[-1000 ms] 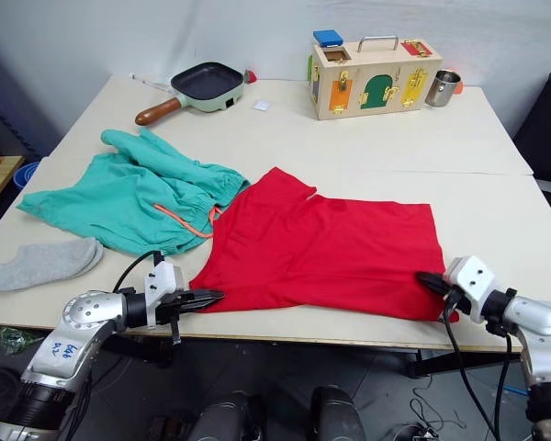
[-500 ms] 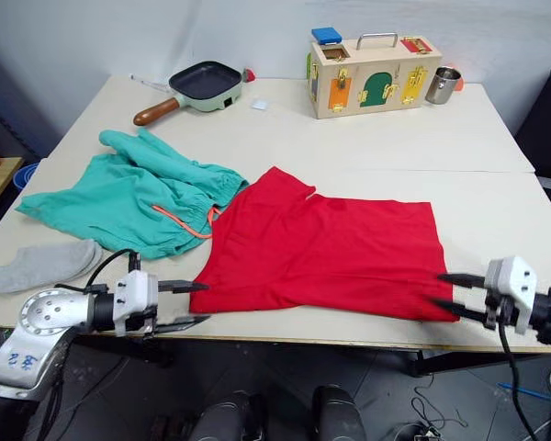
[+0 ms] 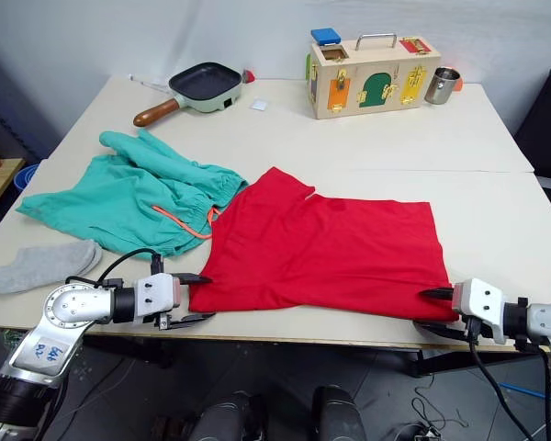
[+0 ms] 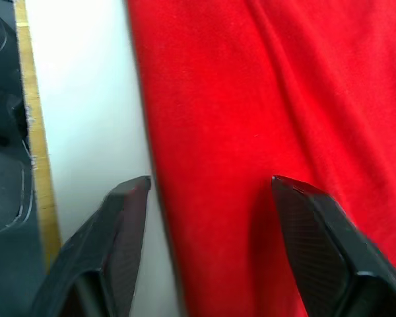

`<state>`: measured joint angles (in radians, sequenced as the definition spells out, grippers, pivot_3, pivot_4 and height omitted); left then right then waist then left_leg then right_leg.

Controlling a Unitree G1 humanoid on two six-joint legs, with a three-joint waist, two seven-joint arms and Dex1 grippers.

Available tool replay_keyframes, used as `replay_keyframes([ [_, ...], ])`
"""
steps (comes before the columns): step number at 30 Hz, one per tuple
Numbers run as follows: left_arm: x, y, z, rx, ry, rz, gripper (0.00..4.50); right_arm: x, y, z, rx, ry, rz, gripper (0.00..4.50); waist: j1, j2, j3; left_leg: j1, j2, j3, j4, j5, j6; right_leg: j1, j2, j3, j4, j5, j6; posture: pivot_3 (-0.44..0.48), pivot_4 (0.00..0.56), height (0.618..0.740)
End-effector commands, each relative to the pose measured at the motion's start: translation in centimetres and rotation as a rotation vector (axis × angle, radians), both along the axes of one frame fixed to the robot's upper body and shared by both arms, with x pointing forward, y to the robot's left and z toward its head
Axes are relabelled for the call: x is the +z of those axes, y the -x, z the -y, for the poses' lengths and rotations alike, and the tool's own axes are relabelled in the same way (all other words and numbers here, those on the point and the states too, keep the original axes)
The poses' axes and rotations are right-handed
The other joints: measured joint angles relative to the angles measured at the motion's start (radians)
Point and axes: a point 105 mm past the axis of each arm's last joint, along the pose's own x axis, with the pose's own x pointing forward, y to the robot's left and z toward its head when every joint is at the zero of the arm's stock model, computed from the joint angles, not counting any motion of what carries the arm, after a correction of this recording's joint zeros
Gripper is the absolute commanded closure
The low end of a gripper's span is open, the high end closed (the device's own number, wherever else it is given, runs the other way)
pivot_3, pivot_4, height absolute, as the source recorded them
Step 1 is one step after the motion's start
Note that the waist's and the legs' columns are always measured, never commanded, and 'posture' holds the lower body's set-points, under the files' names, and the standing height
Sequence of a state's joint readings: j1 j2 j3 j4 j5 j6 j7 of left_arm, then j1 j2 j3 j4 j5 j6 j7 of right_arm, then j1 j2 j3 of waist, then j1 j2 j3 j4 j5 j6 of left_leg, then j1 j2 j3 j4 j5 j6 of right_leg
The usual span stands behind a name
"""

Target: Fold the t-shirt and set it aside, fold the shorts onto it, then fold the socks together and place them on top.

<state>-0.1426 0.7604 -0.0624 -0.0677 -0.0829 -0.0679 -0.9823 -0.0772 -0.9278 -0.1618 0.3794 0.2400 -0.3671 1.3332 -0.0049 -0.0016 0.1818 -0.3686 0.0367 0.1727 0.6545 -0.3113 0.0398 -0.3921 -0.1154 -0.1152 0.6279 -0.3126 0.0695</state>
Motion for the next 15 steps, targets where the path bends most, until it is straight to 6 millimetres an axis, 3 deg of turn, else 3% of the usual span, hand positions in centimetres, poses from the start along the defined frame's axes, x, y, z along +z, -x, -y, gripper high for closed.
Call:
replay_keyframes([
  [1, -1.8, -0.1, -1.2, 0.056, -0.070, -0.061, 2.24, -0.5, -0.3, 0.3, -0.015, 0.014, 0.003, 3.06, 0.000, 0.000, 0.000, 0.000, 0.000, 0.000, 0.000, 0.000, -0.001, 0.000, 0.000, 0.000, 0.000, 0.000, 0.000, 0.000, 0.150, 0.740],
  [5, -3.0, 0.8, -1.5, 0.064, -0.068, -0.158, 3.54, -0.5, -0.3, 0.2, 0.003, 0.000, -0.001, 4.47, 0.000, 0.001, -0.003, 0.001, 0.000, 0.000, 0.000, 0.000, -0.004, 0.000, 0.000, 0.000, 0.000, 0.001, -0.001, 0.000, 0.150, 0.740],
  [8, -3.3, 1.7, -1.6, 0.046, -0.068, -0.191, 4.42, -0.5, 0.0, -0.1, 0.024, -0.033, -0.030, 4.50, 0.000, 0.003, -0.005, 0.001, 0.000, 0.000, -0.001, 0.000, -0.004, 0.000, 0.000, 0.000, 0.001, 0.001, -0.001, 0.000, 0.150, 0.740],
  [15, -1.9, 4.3, -1.4, -0.025, -0.023, -0.228, 4.49, -0.1, 2.1, -0.2, 0.042, -0.079, -0.144, 4.50, -0.013, 0.004, -0.006, 0.001, 0.001, -0.001, -0.006, 0.002, -0.002, -0.002, 0.000, -0.001, 0.001, -0.001, -0.004, 0.000, 0.150, 0.740],
])
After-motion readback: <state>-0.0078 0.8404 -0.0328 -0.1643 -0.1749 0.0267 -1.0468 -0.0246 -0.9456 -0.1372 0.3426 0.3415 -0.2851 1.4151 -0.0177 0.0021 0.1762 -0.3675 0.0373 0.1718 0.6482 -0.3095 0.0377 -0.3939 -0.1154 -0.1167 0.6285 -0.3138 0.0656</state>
